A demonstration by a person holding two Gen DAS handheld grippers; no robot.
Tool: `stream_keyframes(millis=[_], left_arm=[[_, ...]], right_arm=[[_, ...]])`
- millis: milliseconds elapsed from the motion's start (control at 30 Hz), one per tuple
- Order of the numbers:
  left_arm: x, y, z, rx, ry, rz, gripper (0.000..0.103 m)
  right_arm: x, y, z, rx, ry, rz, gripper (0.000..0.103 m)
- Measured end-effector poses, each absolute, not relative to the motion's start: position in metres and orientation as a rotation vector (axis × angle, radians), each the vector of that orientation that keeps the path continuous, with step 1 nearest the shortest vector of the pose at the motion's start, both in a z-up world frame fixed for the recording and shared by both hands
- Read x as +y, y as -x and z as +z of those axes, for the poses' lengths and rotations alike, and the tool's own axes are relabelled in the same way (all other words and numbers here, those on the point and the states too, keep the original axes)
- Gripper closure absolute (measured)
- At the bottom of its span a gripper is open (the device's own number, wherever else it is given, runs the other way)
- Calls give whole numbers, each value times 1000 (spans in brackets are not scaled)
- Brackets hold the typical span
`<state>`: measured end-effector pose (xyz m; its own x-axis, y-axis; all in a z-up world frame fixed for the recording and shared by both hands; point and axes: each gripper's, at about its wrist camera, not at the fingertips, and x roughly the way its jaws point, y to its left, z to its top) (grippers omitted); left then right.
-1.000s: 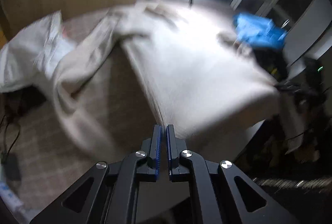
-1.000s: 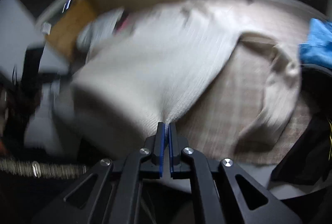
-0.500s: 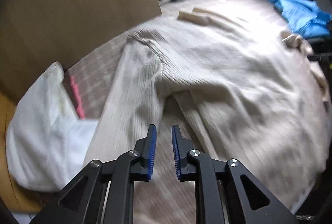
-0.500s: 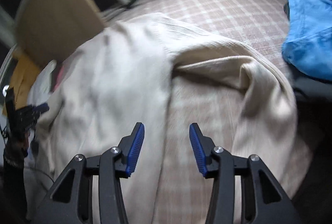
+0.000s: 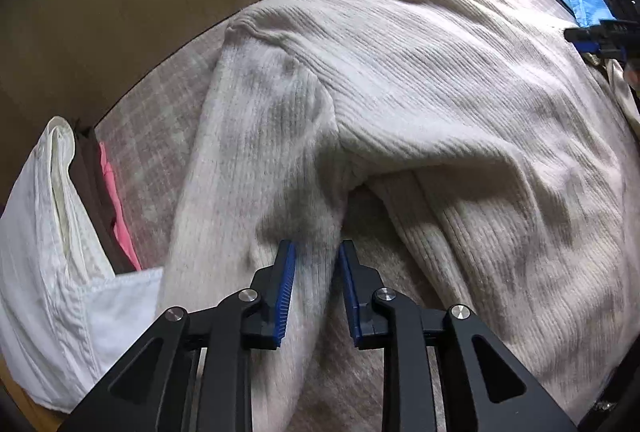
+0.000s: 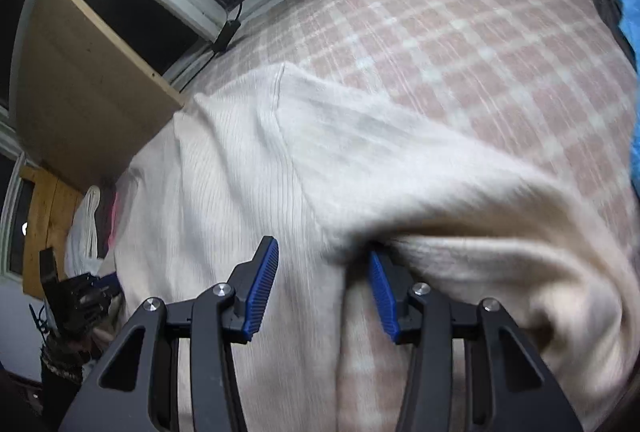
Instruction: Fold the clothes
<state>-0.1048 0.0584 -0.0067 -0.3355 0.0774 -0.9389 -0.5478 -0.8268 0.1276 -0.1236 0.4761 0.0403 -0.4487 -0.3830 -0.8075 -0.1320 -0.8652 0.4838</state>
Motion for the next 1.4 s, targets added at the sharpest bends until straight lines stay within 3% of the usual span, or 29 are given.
stream_keyframes(millis=[133, 167, 200, 267, 367, 433, 500, 667, 733, 967, 1100, 1133, 1200, 1367, 1400], left_arm=[[43, 115, 8, 575, 1511, 2318, 100], [35, 116, 16, 578, 1498, 2373, 100], [26, 117, 26, 585, 1481, 2432, 100], [7, 124, 38, 545, 1494, 2499, 99], [1, 129, 29, 509, 1612, 2440, 91], [5, 118, 35, 538, 1574, 2448, 89], [4, 100, 49, 459, 1547, 2437, 89], [21, 35, 52, 238, 1548, 2248, 72], [30, 12, 47, 179, 1558, 2180, 71], [74, 22, -1, 180, 1593, 2187, 71], [84, 29, -7, 211, 1586, 2174, 75], [84, 27, -5, 216, 1568, 2170, 86], [81, 29, -6, 186, 1560, 2144, 95], [24, 12, 12, 90, 1583, 2237, 96], [7, 10, 16, 42, 1599, 2278, 102]], right_arm=[[470, 131, 43, -689, -1548, -2465, 59], [467, 131, 47, -664, -1545, -2480, 65], [465, 130, 50, -639, -1542, -2496, 78], [463, 127, 60, -618, -1484, -2537, 79], [460, 131, 54, -552, -1608, -2474, 70], [459, 128, 55, -542, -1633, -2449, 70], [459, 110, 67, -540, -1598, -2422, 70], [461, 43, 101, -560, -1514, -2344, 60], [458, 14, 104, -567, -1511, -2348, 56], [447, -71, 91, -573, -1558, -2386, 56], [442, -85, 81, -584, -1569, -2383, 56], [440, -86, 81, -581, -1567, -2384, 56], [436, -88, 79, -575, -1561, -2387, 56], [425, -95, 77, -527, -1558, -2393, 56], [423, -97, 77, -519, -1549, -2391, 56]])
